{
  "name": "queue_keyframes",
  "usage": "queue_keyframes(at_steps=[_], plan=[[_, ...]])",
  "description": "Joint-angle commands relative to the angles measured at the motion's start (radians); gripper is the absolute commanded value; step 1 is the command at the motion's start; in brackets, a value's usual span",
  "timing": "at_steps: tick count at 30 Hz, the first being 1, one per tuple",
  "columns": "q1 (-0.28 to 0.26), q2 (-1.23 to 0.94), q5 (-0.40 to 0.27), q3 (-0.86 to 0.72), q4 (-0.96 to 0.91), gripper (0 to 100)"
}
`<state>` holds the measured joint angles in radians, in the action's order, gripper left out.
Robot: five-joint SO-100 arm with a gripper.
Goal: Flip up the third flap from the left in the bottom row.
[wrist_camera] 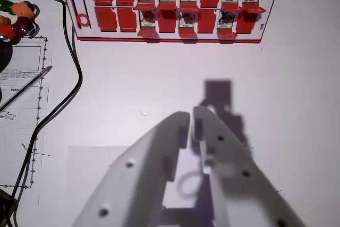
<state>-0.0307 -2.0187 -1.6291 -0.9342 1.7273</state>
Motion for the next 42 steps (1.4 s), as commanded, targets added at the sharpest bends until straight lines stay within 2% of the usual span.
queue_keyframes(at_steps=[1,16,20,27,36,42], plan=[[0.006,-0.012,0.003,0.029,0.0,0],[0.006,-0.023,0.003,-0.011,-0.003,0],[0.0,-0.063,-0.014,-0.16,-0.054,0],[-0.005,-0.091,0.032,-0.423,-0.252,0],[-0.005,-0.057,0.063,-0.788,-0.646,0],[-0.017,0.052,0.094,-0.902,-0.861,0]])
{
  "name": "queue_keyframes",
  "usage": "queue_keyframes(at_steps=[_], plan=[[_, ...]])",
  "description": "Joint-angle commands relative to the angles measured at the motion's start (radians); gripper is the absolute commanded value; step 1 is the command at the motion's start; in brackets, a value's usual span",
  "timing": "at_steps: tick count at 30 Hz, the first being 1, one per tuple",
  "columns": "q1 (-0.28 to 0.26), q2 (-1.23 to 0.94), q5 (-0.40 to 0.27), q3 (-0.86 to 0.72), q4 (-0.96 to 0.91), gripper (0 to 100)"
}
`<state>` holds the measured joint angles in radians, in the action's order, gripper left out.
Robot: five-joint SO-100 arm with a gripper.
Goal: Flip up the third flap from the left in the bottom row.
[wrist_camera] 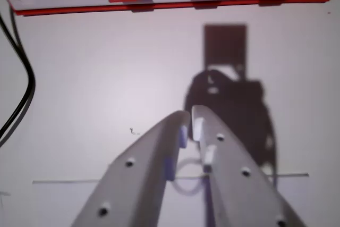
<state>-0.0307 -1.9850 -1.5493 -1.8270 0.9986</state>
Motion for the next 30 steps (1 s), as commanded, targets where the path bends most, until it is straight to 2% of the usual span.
queue_keyframes(at_steps=[1,12,20,30], plan=[[-0.02,0.04,0.021,-0.02,-0.167,0],[-0.074,0.314,0.098,-0.037,-0.502,0],[-0.121,0.515,0.144,0.046,-0.591,0],[-0.132,0.733,0.166,0.258,-0.612,0]])
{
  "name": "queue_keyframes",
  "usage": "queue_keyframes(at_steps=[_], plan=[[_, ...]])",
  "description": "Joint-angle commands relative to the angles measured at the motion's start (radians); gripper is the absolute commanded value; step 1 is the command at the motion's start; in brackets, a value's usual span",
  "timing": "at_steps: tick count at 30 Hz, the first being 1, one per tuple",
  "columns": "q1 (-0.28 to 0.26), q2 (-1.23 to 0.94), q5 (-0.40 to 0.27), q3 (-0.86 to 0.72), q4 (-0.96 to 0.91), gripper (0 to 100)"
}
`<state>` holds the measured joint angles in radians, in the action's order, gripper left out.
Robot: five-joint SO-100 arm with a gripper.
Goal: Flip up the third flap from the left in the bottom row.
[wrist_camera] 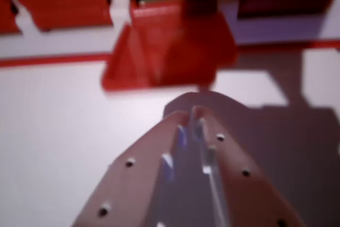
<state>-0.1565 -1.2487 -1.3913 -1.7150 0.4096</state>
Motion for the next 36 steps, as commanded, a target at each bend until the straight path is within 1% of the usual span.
queue_keyframes(at_steps=[1,10,23,33,36], plan=[[-0.008,0.008,0.009,0.161,-0.023,0],[-0.014,0.041,0.026,0.258,-0.025,0],[-0.002,0.112,0.015,0.272,-0.192,0],[0.003,0.117,0.018,0.308,-0.183,0],[0.003,0.078,0.029,0.308,-0.123,0]])
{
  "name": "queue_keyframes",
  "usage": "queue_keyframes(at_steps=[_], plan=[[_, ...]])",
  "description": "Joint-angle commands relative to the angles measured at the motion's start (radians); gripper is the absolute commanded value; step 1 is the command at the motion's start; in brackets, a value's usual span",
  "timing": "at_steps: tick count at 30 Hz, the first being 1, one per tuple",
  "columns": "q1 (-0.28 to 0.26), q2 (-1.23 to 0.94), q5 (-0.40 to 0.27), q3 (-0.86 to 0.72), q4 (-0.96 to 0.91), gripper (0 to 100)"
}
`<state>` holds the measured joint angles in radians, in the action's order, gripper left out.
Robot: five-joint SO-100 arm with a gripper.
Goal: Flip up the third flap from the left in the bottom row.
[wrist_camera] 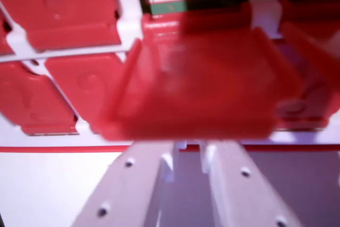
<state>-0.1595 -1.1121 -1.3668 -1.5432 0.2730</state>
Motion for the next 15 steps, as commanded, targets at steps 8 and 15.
queue_keyframes(at_steps=[8,15], plan=[[0.006,-0.265,0.011,0.106,0.189,0],[0.011,-0.466,-0.061,0.074,0.439,0]])
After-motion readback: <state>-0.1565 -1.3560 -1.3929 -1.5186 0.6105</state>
